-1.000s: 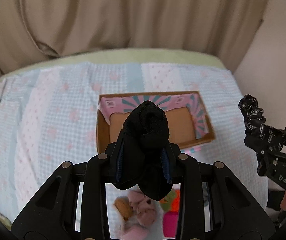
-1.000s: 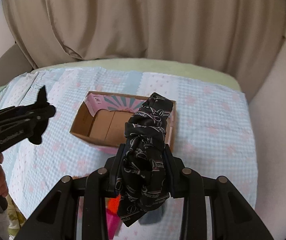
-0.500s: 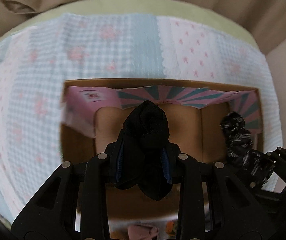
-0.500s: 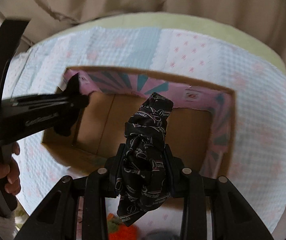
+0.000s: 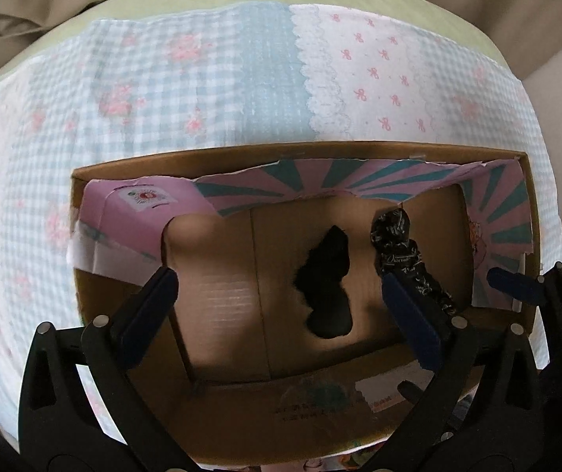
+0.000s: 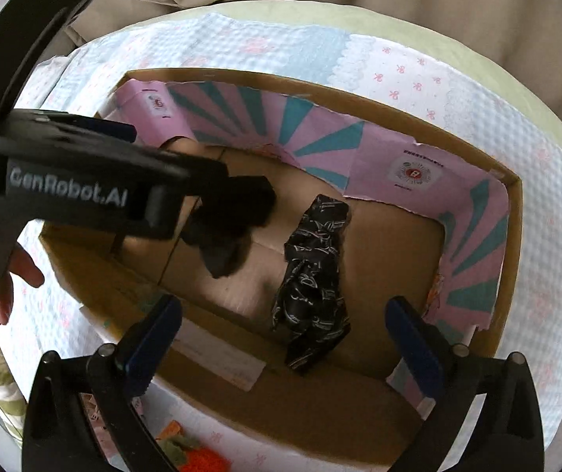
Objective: Organize soft objects
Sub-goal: 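Carry the sock and scrunchie into the striped box and open both tools, then lift both tools out of the box and back toward the items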
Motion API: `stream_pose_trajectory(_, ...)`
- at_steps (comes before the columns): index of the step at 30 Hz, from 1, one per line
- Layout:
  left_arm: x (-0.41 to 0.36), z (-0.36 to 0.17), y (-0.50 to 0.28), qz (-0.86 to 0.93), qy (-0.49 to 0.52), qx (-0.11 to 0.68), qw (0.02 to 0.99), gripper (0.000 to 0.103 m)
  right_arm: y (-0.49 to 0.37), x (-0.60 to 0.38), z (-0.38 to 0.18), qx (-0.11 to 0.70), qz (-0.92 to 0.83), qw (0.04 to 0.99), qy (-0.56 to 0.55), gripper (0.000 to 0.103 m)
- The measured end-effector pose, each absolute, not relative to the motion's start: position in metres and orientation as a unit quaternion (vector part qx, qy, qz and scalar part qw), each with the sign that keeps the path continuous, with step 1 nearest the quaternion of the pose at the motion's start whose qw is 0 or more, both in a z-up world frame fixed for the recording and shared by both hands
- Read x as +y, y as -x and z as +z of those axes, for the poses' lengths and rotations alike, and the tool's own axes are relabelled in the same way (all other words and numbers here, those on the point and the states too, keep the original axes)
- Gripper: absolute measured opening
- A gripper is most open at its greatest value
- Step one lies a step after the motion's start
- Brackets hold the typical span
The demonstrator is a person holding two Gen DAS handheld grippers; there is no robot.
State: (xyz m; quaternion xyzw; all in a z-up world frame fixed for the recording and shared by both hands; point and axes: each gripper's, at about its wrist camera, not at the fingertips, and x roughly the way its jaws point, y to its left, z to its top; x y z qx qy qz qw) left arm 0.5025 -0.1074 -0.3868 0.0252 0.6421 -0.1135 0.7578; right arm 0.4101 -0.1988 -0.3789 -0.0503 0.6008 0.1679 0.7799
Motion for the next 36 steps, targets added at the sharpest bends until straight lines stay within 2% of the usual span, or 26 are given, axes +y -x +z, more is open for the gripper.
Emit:
stream_pose_trajectory(9,-0.098,-0.355,-0.495,-0.108,-0.027,0.624,0.774,0.103,-0.399,-0.202,-0.343,0.575,0.161,0.801,0.049,0.103)
stream_pose_trajectory(19,-0.087,-0.277,-0.451,-0.108,-0.016,0.575,0.811,0.103,-0.361,-0.203,-0.279,0.537,0.162,0.827,0.043,0.103)
stream_pose_trajectory(29,-0.064,-0.172,-0.348,-0.101,-0.005,0.494,0.864,0.103,-0.278,-0.214,-0.187,0.491,0.108,0.864,0.035,0.103)
stream_pose_trajectory(36,-0.038,-0.140,-0.268,-0.105,0.022,0.455,0.884,0.103,-0.208,-0.227,-0.151,0.461,0.057,0.885,-0.026,0.103)
